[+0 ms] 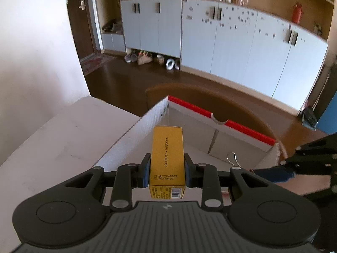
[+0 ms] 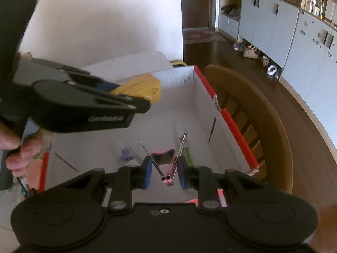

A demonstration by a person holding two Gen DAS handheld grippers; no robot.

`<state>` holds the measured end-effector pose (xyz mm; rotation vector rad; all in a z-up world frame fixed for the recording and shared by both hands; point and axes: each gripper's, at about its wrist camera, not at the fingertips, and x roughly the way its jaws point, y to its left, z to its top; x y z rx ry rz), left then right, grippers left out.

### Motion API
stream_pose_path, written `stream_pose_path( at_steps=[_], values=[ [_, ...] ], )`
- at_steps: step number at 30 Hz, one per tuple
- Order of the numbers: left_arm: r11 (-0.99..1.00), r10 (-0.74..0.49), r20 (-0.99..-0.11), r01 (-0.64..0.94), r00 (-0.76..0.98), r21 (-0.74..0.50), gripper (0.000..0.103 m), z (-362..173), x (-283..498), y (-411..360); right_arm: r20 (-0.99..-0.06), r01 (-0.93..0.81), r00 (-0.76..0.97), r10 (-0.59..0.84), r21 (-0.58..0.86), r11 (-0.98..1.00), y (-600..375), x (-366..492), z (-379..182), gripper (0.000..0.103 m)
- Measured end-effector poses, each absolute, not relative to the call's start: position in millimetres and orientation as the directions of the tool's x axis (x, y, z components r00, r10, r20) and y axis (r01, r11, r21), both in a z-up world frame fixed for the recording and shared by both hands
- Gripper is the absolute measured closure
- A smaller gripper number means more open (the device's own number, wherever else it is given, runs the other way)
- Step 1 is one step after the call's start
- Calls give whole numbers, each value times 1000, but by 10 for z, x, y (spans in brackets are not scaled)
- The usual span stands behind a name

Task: Organize rigid objects
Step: 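Carry the yellow box and pink binder clips over the red box, then open the left gripper to drop the yellow box while the right releases the clips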

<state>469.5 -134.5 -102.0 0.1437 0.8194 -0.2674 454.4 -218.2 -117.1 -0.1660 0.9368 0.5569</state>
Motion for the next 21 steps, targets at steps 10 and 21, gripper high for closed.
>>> stream_pose_path(
  at_steps=[10,21],
  values=[
    [948,-194,-787,319,585,4,73,-1451,5144,-1469,-827,-566,429,362,66,822,-2056,4707,-1416,80],
    [958,-137,-865,287,483,9,73,-1799,5377,-1499,-836,-572,401,374,90,815,-2074,4713,-1491,79]
  ],
)
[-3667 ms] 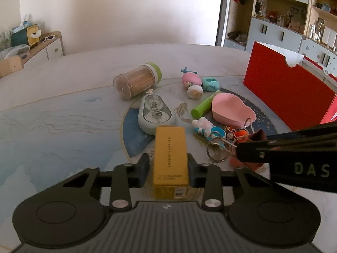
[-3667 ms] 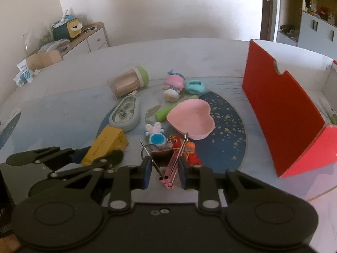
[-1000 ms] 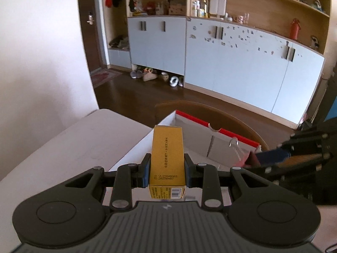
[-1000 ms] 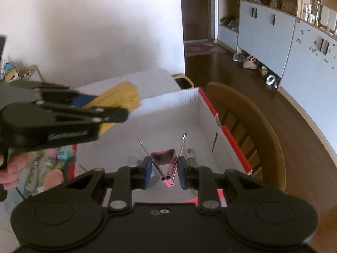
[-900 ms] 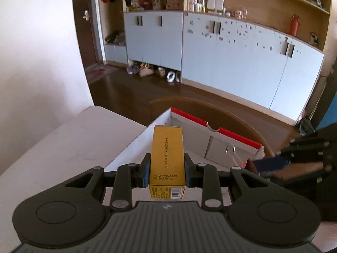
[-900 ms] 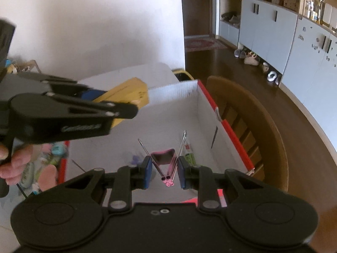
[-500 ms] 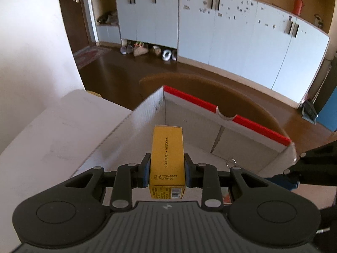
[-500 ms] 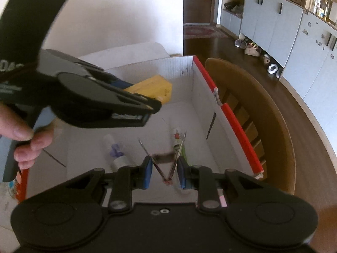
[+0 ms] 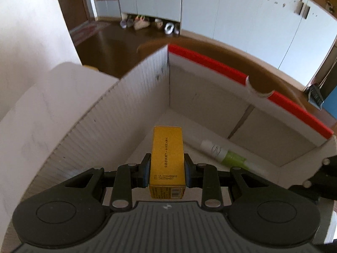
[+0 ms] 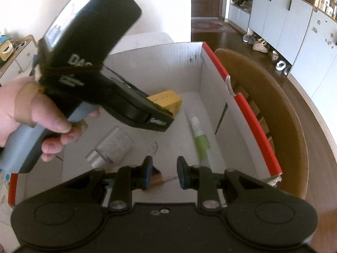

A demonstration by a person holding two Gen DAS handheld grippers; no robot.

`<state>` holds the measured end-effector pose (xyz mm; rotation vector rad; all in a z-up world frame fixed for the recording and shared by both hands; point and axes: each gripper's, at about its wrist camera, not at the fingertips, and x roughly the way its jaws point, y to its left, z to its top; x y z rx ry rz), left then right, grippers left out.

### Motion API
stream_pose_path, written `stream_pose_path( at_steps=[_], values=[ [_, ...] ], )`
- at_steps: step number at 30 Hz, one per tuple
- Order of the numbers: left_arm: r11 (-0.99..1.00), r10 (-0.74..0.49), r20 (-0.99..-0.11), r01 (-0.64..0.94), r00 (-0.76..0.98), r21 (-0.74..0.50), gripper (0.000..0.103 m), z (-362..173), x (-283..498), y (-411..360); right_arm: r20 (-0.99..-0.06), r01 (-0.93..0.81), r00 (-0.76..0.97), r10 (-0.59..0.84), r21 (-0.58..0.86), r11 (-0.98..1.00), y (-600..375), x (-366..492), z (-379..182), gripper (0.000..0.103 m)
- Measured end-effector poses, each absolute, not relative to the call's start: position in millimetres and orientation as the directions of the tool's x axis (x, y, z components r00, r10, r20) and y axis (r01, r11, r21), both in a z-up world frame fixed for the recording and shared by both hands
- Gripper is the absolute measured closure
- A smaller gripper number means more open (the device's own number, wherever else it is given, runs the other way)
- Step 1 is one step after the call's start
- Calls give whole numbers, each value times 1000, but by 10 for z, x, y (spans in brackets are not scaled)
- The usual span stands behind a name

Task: Organize rigid objects
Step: 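Open the left gripper to drop the yellow box while the right releases the clips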

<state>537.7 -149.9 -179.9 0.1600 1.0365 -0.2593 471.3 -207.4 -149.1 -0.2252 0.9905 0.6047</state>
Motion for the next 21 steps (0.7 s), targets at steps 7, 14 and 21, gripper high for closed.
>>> stream_pose_path(
  at_steps=[7,14,21],
  values=[
    [958,-127,-895,286,428,0,73,-1902,5397,-1523,-828,-575,402,392,105,812,-2097,4693,-1476,75],
    [962,-126,-897,274,424,-5,73,-1806,5318,-1496,-818,-549,414,400,126,826,-2115,4634,-1401,70],
    [967,-162,-856,254,490,-38,33,-1529,5102,-1384,-803,-528,439,402,131,839,-2122,4612,-1320,54]
  ],
)
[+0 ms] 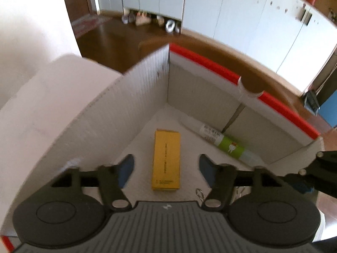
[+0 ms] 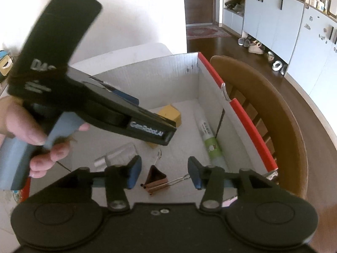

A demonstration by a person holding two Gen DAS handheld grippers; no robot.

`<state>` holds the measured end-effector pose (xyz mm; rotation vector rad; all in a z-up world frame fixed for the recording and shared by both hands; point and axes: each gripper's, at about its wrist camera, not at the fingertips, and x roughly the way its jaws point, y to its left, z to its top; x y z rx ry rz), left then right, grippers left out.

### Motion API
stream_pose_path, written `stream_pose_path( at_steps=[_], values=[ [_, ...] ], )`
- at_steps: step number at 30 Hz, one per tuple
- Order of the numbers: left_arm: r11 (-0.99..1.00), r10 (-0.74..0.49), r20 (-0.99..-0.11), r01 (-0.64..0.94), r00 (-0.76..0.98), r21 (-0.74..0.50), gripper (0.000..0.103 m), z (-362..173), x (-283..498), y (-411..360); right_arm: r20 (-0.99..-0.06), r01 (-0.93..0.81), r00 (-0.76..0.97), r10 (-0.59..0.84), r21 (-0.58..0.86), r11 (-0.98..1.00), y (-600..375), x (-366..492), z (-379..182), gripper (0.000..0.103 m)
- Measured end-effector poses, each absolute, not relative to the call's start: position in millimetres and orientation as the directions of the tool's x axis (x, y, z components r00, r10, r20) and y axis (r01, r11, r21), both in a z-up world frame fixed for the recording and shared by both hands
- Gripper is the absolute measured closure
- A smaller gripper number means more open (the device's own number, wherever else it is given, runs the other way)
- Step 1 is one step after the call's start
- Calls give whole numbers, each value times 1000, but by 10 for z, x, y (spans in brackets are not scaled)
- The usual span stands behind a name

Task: Organize rigid objects
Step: 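Open the left gripper to drop the yellow box while the right releases the clips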

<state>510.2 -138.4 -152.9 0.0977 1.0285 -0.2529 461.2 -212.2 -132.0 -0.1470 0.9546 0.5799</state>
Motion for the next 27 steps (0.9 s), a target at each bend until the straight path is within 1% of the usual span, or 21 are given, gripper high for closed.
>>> stream_pose_path(
  at_steps=[2,7,11,16,20,27],
  values=[
    [965,-176,-849,256,499,-50,33,-1455,5081,-1354,-799,-524,445,405,134,841,-2113,4571,-1281,53],
    [967,-179,-830,248,529,-51,33,-1280,4947,-1306,-784,-531,467,409,121,838,-2072,4473,-1153,42],
    [969,-172,-817,242,551,-40,33,-1141,4807,-1257,-772,-529,484,412,116,840,-2079,4384,-1065,39],
    [971,-174,-798,233,577,-43,33,-985,4648,-1179,-753,-515,505,421,129,847,-2112,4263,-934,31],
    [972,-176,-784,230,596,-43,33,-858,4493,-1126,-739,-509,522,427,132,851,-2109,4170,-817,27],
    [973,-182,-753,228,632,-44,33,-599,4130,-1014,-706,-519,546,452,139,843,-2073,3916,-625,15]
  ],
)
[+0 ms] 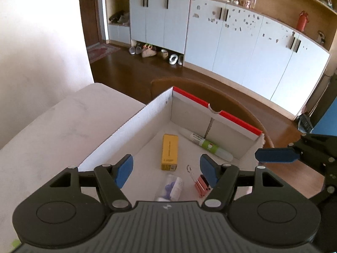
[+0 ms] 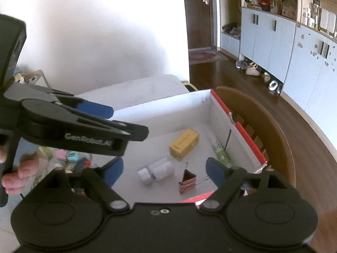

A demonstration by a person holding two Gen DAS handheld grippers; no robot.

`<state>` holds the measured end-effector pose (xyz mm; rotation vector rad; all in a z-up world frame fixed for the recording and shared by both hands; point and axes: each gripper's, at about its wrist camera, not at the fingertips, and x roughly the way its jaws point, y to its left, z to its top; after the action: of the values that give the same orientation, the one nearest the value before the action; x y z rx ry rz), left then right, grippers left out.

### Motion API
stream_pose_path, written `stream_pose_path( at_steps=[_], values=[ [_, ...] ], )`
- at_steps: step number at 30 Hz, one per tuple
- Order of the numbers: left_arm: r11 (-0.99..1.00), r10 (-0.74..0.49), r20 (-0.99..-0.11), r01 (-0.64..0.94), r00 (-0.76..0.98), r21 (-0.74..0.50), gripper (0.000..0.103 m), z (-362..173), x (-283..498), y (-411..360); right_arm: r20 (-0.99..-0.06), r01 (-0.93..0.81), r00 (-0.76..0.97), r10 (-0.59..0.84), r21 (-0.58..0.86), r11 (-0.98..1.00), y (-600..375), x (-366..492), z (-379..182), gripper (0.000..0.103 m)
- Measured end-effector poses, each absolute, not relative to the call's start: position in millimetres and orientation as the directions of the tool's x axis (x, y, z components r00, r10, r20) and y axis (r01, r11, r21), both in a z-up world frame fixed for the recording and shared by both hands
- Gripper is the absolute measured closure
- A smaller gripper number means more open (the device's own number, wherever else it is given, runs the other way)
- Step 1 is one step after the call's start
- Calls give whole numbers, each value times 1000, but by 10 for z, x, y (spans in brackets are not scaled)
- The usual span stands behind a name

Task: Organize rigid objects
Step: 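Open the left gripper to drop the yellow box while the right releases the clips, then move both grippers back toward the remaining table items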

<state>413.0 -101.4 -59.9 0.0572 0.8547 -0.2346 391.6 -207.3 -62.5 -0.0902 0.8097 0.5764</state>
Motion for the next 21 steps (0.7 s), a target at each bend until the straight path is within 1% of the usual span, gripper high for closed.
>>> stream_pose_path(
  at_steps=[6,7,9,13,21],
  values=[
    [975,-187,-731,212,656,-60,33,-409,3796,-851,-674,-535,561,480,146,832,-2011,3619,-453,5],
    [976,-184,-727,208,661,-58,29,-376,3729,-819,-669,-538,561,487,151,829,-1999,3582,-432,4],
    [979,-179,-718,195,673,-61,27,-322,3607,-743,-660,-549,558,503,162,820,-1973,3502,-383,4],
    [983,-174,-707,168,685,-79,26,-224,3359,-560,-638,-574,549,540,183,798,-1891,3310,-296,1],
    [991,-134,-672,100,728,-88,26,-81,2833,-177,-616,-629,510,600,209,749,-1654,2995,-210,1]
  ],
)
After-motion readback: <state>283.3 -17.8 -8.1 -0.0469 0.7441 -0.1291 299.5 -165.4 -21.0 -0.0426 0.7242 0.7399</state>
